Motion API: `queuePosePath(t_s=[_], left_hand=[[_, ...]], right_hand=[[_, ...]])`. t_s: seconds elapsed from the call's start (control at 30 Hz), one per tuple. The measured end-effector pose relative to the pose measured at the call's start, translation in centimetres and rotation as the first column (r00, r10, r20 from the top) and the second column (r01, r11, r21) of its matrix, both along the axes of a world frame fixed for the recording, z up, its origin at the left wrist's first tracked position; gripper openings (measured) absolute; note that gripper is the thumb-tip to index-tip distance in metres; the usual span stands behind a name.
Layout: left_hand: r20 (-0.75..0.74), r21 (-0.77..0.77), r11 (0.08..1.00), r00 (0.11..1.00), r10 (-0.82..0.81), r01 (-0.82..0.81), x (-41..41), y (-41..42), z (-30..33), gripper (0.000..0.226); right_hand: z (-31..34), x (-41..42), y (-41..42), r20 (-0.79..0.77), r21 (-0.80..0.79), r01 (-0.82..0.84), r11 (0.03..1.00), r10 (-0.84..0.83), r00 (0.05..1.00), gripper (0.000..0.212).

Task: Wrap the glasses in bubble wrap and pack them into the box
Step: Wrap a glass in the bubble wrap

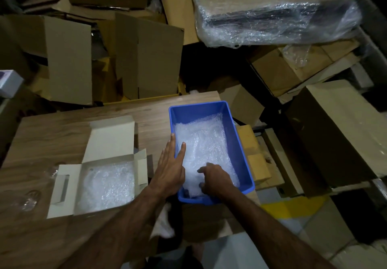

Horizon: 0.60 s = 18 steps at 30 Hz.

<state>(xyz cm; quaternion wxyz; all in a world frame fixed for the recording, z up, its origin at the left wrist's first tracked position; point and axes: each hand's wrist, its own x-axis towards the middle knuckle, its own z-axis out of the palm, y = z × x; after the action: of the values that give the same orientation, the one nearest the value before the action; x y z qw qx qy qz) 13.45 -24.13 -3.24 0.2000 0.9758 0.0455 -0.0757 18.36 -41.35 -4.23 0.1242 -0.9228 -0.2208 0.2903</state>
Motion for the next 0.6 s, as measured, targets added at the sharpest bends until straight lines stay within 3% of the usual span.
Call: queuePosePath(t_s=[0.1, 0.2, 0.4, 0.53, 0.6], left_hand=[[0.002, -0.003, 1.000, 1.000, 0.001, -0.001, -0.1, 0.0, 0.2, 0.086], [-0.004, 0.001, 1.000, 1.000, 0.004, -0.004, -0.3, -0.1, 0.7, 0.085], [0.081, 0.020, 0.995, 0.992, -0.097, 0.096, 0.4, 0.7, 1.9, 0.099], [0.243, -0.108, 0.983, 0.962, -0.122, 0.152, 2.8, -0.3, 4.8, 0.059], [0.365, -0.131, 0.968, 0.918, -0.154, 0.214, 3.8, -0.1, 6.6, 0.043]], right_hand=[[0.2, 0.4, 0.1, 0.073, 0.000, -0.065, 0.998, 0.065, 0.995, 0.048], [0.7, 0.2, -1.0, 0.195, 0.053, -0.083, 0.995, 0.071, 0.978, 0.054], [3.8, 0.0, -3.0, 0.524, 0.190, -0.126, 0.974, 0.008, 0.852, 0.064], [7.6, -0.3, -3.9, 0.628, 0.345, -0.193, 0.919, -0.073, 0.775, 0.057], [8.8, -0.4, -4.4, 0.668, 0.371, -0.216, 0.903, -0.097, 0.738, 0.064]])
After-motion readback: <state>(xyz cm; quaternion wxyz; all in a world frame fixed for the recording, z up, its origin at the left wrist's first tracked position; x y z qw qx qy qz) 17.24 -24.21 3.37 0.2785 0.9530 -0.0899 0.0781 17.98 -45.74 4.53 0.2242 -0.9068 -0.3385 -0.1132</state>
